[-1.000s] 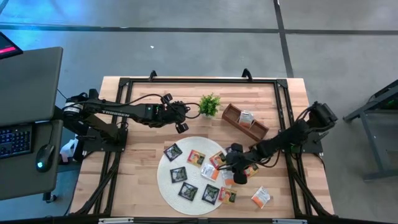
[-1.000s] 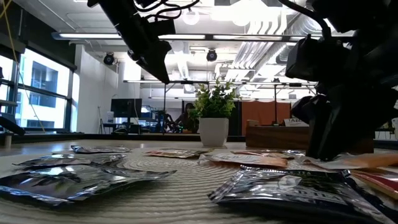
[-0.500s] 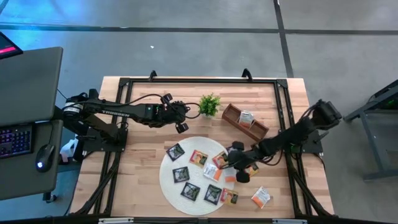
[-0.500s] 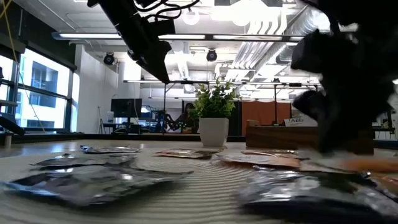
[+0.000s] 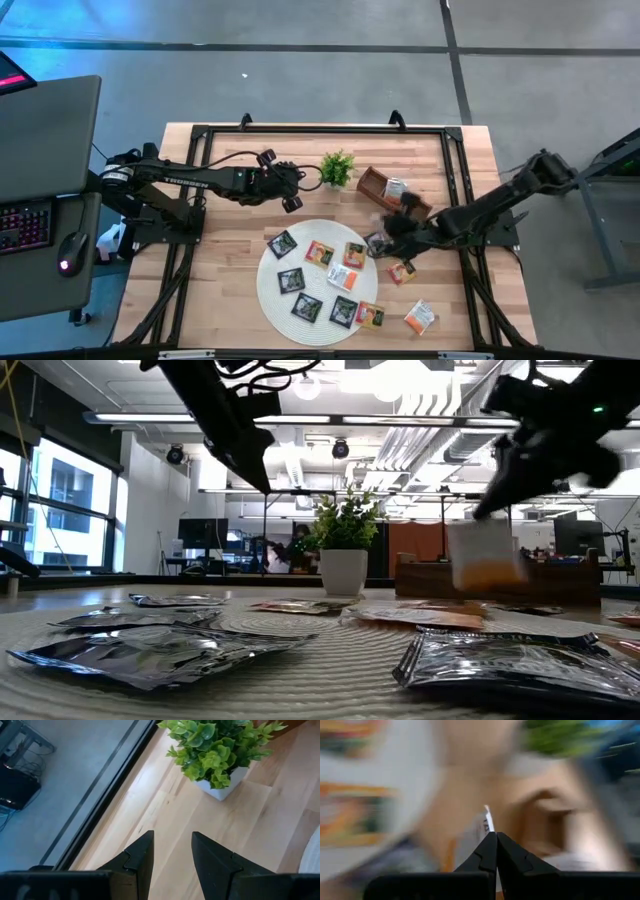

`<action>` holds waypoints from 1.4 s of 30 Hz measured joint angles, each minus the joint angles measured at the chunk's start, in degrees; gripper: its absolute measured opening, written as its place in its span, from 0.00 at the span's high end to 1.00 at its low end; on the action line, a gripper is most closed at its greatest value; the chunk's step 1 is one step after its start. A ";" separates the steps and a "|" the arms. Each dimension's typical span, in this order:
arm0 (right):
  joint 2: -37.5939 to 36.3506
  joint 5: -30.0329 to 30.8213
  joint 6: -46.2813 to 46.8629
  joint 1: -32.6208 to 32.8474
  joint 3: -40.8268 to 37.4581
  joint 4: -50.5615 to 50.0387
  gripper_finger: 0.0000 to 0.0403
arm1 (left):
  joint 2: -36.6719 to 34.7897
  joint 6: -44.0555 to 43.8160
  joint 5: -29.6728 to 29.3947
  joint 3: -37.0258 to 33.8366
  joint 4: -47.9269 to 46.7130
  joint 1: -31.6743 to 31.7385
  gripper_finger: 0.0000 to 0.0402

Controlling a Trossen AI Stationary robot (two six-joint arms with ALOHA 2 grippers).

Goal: Pick & Place Tea
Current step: Put the white tea bag into the middle section of the wooden organizer

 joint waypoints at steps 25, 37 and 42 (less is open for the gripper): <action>-3.69 -2.68 -2.18 -21.20 -1.25 -10.81 0.93 | 0.02 0.00 -0.03 0.00 -1.31 0.00 0.68; -3.69 -22.56 -13.48 -18.68 0.61 18.90 0.69 | 0.02 -0.02 1.17 0.00 -1.38 0.00 0.68; 0.71 -35.45 -17.22 -14.71 0.63 33.00 0.65 | 0.02 0.00 3.07 0.00 -1.39 0.00 0.68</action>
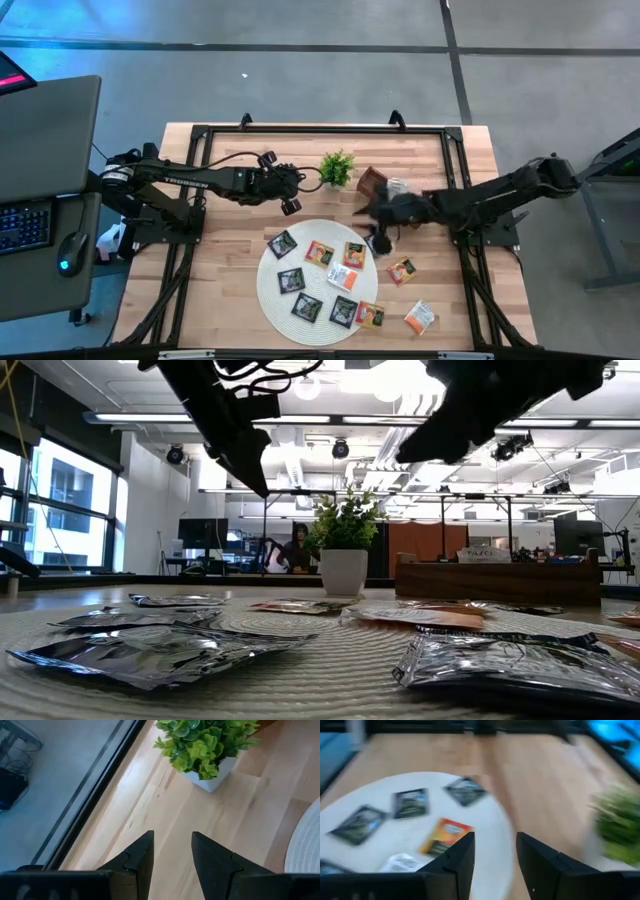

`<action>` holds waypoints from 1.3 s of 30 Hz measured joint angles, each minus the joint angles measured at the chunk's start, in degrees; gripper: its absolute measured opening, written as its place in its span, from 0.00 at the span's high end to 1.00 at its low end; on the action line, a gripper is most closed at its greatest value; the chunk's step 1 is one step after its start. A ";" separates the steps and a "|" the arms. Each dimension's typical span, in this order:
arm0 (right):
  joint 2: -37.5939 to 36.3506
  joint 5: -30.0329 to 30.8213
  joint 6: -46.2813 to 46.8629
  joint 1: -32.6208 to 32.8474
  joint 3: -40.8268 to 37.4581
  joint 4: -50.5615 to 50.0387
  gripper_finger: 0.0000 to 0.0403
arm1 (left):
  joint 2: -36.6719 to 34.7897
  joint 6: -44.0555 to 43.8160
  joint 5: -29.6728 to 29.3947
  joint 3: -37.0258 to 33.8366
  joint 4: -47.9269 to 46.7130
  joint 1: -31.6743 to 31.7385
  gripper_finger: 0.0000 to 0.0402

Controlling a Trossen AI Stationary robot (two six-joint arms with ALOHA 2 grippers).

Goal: Pick & Place Tea
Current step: Put the white tea bag into the middle section of the wooden organizer

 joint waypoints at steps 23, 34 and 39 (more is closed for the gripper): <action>35.68 -19.03 -5.82 2.73 20.38 -10.89 0.57 | -4.72 -0.66 14.89 0.25 -6.77 -0.02 0.68; 38.52 -16.08 -9.73 5.50 21.40 -9.80 0.58 | -5.29 -1.57 14.82 -0.02 -8.74 -0.02 0.68; 40.97 -15.80 -9.78 5.48 21.59 -10.18 0.67 | -5.27 -4.71 15.07 -0.02 -8.59 -0.02 0.68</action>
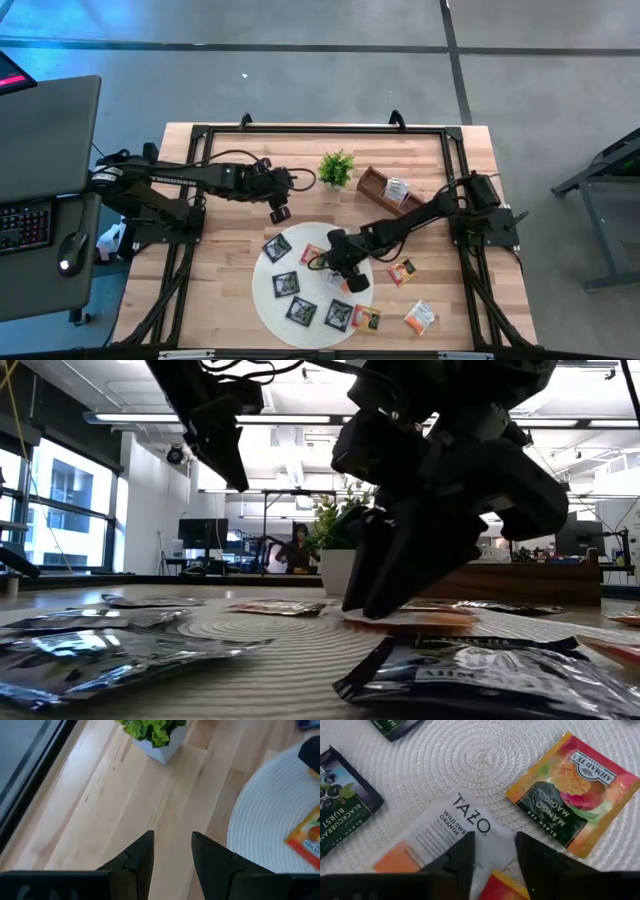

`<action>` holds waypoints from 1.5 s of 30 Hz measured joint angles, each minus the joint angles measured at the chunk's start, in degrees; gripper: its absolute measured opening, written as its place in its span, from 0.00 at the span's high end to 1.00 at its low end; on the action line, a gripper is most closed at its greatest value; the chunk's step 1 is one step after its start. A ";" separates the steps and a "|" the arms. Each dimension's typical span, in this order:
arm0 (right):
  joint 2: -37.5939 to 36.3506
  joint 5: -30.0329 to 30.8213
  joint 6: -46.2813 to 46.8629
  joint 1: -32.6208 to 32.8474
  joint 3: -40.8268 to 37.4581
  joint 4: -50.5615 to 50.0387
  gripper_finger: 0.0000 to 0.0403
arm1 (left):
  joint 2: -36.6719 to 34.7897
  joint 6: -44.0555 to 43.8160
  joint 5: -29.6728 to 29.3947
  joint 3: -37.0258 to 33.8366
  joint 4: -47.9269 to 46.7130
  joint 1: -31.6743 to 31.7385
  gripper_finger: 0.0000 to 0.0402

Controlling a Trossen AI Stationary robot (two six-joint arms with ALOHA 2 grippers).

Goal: Pick & Place Tea
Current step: Put the white tea bag into the middle section of the wooden organizer

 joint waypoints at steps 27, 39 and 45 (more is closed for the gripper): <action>-37.04 61.97 53.78 4.56 -13.35 -38.87 0.99 | 0.11 -8.69 -0.10 0.00 1.04 0.00 0.68; -43.44 67.23 56.89 -6.28 -39.93 0.62 1.00 | 0.11 -8.99 -0.16 0.02 4.92 0.00 0.68; -43.54 67.92 57.05 -6.52 -42.82 2.06 1.00 | 0.11 -8.99 -0.17 0.02 4.80 0.00 0.68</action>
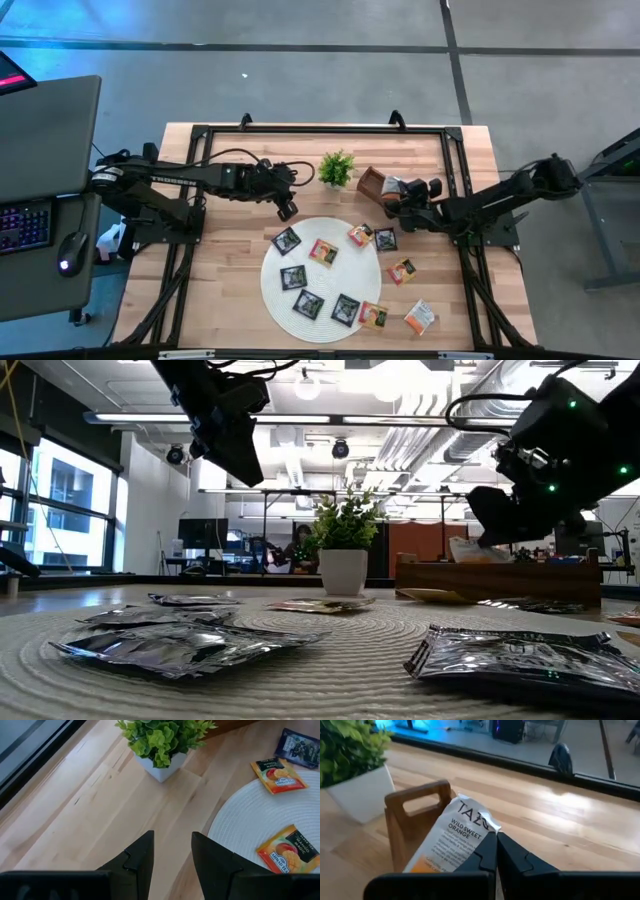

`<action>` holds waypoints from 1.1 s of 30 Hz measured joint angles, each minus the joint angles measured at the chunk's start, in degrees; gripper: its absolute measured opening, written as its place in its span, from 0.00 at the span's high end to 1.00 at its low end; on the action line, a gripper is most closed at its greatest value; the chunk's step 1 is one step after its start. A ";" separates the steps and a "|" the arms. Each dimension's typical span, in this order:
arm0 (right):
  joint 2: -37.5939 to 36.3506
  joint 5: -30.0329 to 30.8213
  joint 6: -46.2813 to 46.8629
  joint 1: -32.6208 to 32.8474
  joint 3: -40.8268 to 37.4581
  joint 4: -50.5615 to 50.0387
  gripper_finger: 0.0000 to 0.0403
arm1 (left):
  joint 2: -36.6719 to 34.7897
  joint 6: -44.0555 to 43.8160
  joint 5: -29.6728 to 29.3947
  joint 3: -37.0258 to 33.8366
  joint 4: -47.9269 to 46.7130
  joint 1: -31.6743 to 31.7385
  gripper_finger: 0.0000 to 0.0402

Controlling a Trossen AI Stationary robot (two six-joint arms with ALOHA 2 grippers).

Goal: Pick & Place Tea
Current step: Put the white tea bag into the middle section of the wooden organizer

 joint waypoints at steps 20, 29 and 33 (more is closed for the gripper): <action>0.00 5.32 -4.03 1.23 0.91 -0.56 1.00 | 0.00 0.00 -0.55 0.00 -0.37 0.00 0.68; 0.00 -0.73 -10.14 1.21 0.92 -0.73 0.90 | 0.00 0.00 -0.52 0.00 -0.33 0.00 0.68; 0.00 -0.71 -11.18 1.21 0.92 -0.60 0.79 | 0.00 0.00 -0.52 0.00 -0.33 0.00 0.68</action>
